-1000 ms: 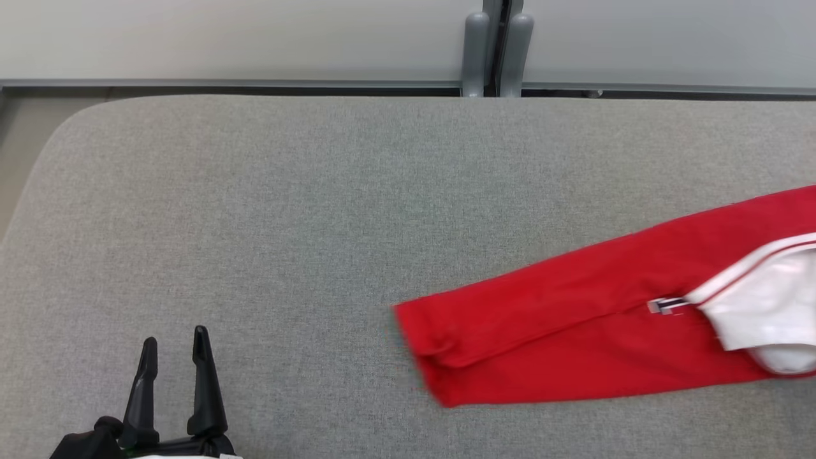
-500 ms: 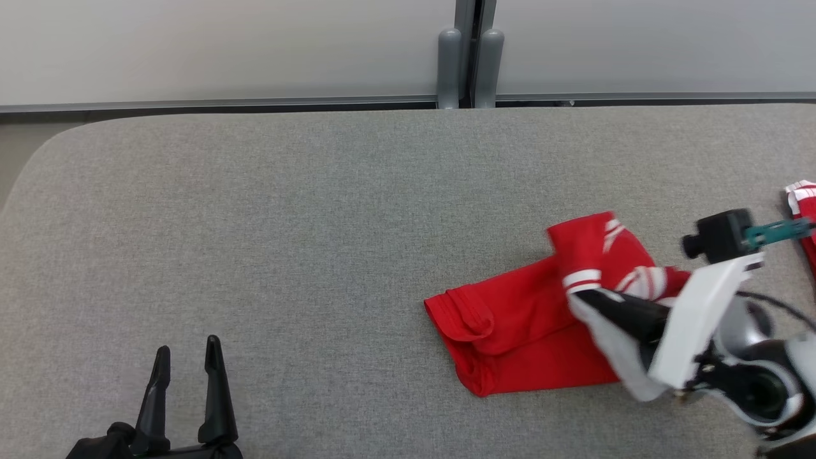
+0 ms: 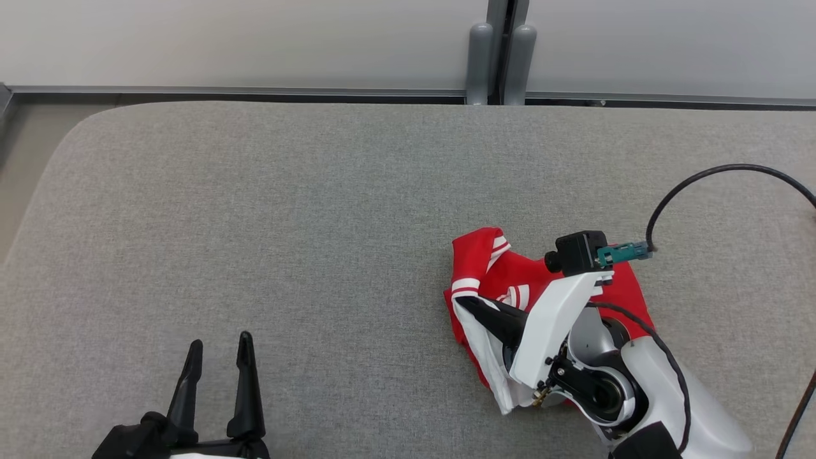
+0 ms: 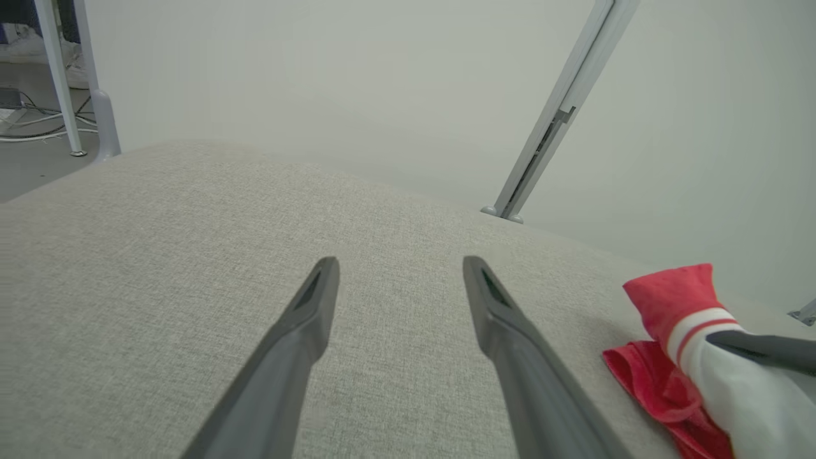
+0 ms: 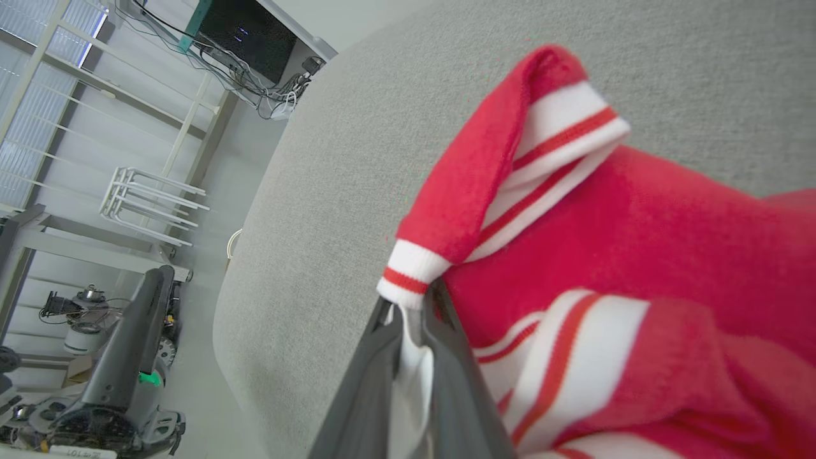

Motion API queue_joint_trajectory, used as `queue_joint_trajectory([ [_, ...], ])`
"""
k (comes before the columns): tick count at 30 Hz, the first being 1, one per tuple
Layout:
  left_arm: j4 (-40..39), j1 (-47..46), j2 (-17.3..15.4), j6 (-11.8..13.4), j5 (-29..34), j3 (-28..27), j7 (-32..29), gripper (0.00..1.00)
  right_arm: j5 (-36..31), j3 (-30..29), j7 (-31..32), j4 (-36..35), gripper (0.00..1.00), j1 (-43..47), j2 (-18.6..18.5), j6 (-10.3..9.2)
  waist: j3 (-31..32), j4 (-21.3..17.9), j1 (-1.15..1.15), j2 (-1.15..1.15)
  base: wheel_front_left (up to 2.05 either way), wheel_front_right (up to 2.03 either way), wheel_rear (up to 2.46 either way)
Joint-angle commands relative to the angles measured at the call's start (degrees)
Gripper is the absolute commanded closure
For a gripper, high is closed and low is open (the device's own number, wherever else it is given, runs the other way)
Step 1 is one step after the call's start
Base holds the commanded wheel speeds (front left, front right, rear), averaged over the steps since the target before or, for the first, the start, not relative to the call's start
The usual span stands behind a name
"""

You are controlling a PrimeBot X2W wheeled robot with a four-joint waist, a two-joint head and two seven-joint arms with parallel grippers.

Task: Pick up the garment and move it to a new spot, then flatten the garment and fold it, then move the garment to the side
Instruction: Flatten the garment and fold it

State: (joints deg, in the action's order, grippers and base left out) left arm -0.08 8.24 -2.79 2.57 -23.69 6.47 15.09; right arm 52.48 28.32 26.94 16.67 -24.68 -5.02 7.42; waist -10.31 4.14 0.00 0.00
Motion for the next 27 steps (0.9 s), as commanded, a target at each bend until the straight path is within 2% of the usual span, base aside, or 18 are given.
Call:
queue_joint_trajectory([
  [1, 0.0, -0.4, -0.2, 0.2, -0.1, -0.2, 0.1, 0.00, -0.4, 0.0, -0.7, 0.4, 0.93, -0.6, 0.2, 0.12, 0.0, 0.3, 0.00, 0.00, 0.00, 0.00, 0.00],
  [2, 0.0, -0.3, -0.2, 0.4, -0.2, -0.3, 0.1, 0.00, -0.8, 0.1, -1.3, 1.1, 0.79, -0.7, 0.3, 0.11, 0.0, 0.4, 0.00, 0.00, 0.00, 0.00, 0.00],
  [3, 0.1, -0.2, -0.2, 0.4, -0.2, -0.3, 0.1, 0.00, -1.4, 0.2, -2.0, 1.4, 0.53, -0.9, 0.3, 0.11, 0.0, 0.5, 0.00, 0.00, 0.00, 0.00, 0.00],
  [4, 0.1, -0.1, -0.2, 0.4, -0.2, -0.5, 0.1, 0.00, -1.6, 0.3, -2.7, 1.6, 0.00, -1.0, 0.2, 0.11, 0.1, 0.5, 0.00, 0.00, 0.00, 0.00, 0.00],
  [8, 0.1, 0.2, -0.2, 0.4, -0.2, -1.2, 0.1, 0.00, -3.0, 1.0, -6.7, -2.2, 0.00, 0.0, -2.0, 0.11, 0.6, 0.1, 0.00, 0.00, 0.00, 0.00, 0.00],
  [12, -0.3, 1.0, -0.2, 0.6, -0.1, -2.0, 0.1, 0.00, -5.0, -0.1, -12.8, -11.6, 0.00, 3.1, -6.8, 0.11, 1.8, -0.9, 0.00, 0.00, 0.00, 0.00, 0.00],
  [15, -0.8, 1.6, -0.2, 0.5, -0.3, -3.0, 0.1, 0.00, -11.7, -3.8, -19.3, -17.2, 0.00, 6.0, -13.0, 0.10, 2.8, -2.0, 0.00, 0.00, 0.00, 0.00, 0.00],
  [17, -1.0, 1.6, -0.2, 0.2, 0.0, -4.0, 0.1, 0.00, -16.4, -6.9, -24.1, -18.4, 0.00, 8.7, -15.3, 0.12, 3.4, -2.7, 0.00, 0.00, 0.00, 0.00, 0.00],
  [20, -1.4, 2.0, -0.2, -0.2, 0.7, -5.3, 0.1, 0.00, -22.6, -12.3, -30.6, -17.1, 0.00, 12.4, -18.3, 0.11, 4.7, -3.5, 0.00, 0.00, 0.00, 0.00, 0.00],
  [22, -1.6, 2.3, -0.2, -0.2, 1.1, -5.9, 0.1, 0.00, -26.5, -15.6, -34.9, -14.8, 0.00, 15.3, -18.9, 0.10, 5.6, -3.9, 0.00, 0.00, 0.00, 0.00, 0.00],
  [27, -1.7, 3.1, -0.2, -0.5, 1.6, -7.5, 0.1, 0.00, -31.5, -23.3, -41.3, -7.6, 0.00, 21.3, -16.6, 0.10, 7.6, -4.3, 0.00, 0.00, 0.00, 0.00, 0.00],
])
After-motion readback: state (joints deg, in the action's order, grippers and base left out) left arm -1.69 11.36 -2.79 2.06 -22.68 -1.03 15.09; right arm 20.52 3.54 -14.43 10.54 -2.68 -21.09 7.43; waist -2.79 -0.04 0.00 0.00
